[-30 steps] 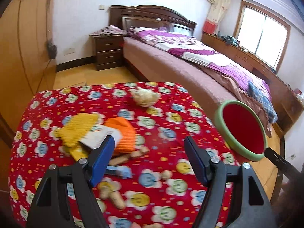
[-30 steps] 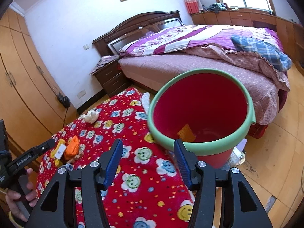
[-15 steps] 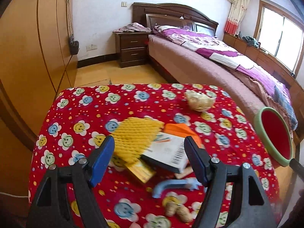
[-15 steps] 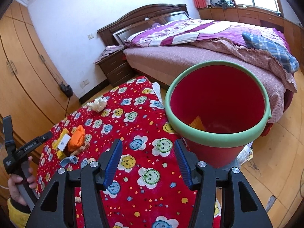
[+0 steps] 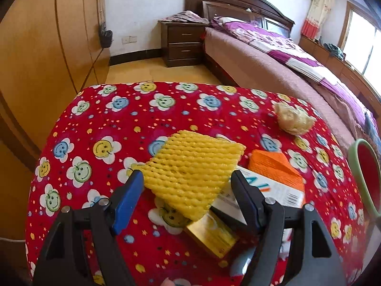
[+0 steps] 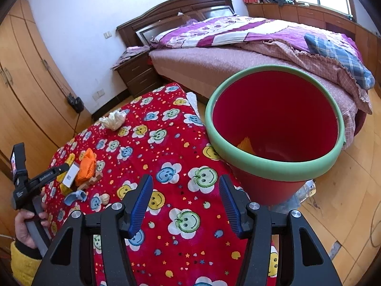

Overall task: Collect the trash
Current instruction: 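Grasp the yellow foam net with the left tool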

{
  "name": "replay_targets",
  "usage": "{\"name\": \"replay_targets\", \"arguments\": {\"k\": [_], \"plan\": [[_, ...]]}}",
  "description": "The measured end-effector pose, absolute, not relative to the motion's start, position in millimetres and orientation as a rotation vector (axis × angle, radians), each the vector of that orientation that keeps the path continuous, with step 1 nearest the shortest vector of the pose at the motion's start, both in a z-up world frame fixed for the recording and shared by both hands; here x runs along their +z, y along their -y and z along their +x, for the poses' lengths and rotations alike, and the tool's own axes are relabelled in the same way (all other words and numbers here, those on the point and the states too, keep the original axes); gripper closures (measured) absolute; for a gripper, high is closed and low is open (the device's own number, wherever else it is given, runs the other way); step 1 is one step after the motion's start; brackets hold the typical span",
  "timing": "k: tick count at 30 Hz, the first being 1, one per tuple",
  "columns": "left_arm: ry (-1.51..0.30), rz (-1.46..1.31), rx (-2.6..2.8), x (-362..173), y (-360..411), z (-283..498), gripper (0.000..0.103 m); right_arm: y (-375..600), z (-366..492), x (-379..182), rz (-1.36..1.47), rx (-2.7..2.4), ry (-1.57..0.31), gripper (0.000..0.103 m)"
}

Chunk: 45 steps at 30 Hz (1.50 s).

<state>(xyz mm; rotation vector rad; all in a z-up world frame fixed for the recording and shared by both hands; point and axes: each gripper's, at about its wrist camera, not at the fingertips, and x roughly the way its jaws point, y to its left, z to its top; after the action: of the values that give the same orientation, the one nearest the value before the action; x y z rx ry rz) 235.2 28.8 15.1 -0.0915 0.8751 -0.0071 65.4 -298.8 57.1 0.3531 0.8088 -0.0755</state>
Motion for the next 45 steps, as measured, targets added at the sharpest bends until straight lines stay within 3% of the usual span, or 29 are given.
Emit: {"name": "replay_targets", "arguments": {"k": [16, 21, 32, 34, 37, 42, 45], "plan": [[-0.893, -0.174, 0.065, 2.9, -62.8, 237.4, 0.028, 296.8, 75.5, 50.4, 0.350, -0.071, -0.830, 0.044], [-0.872, -0.175, 0.118, 8.7, -65.9, 242.4, 0.022, 293.6, 76.6, 49.6, 0.348, -0.061, -0.833, 0.044], [-0.945, -0.247, 0.201, -7.7, -69.6, 266.8, 0.021, 294.3, 76.4, 51.7, 0.340, -0.062, -0.829, 0.044], [-0.944, -0.259, 0.206, -7.3, -67.4, 264.1, 0.026, 293.5, 77.1, 51.0, 0.338, -0.059, -0.830, 0.044], [-0.936, -0.265, 0.167, -5.1, -60.5, 258.8, 0.043, 289.6, 78.2, 50.8, 0.329, -0.049, -0.835, 0.044], [-0.921, -0.309, 0.056, -2.3, -55.5, 256.6, 0.085, 280.7, 81.3, 55.5, 0.299, -0.036, -0.830, 0.044], [-0.915, -0.323, 0.019, 2.2, -55.6, 253.8, 0.092, 272.4, 84.8, 60.4, 0.285, -0.017, -0.822, 0.044]]}}
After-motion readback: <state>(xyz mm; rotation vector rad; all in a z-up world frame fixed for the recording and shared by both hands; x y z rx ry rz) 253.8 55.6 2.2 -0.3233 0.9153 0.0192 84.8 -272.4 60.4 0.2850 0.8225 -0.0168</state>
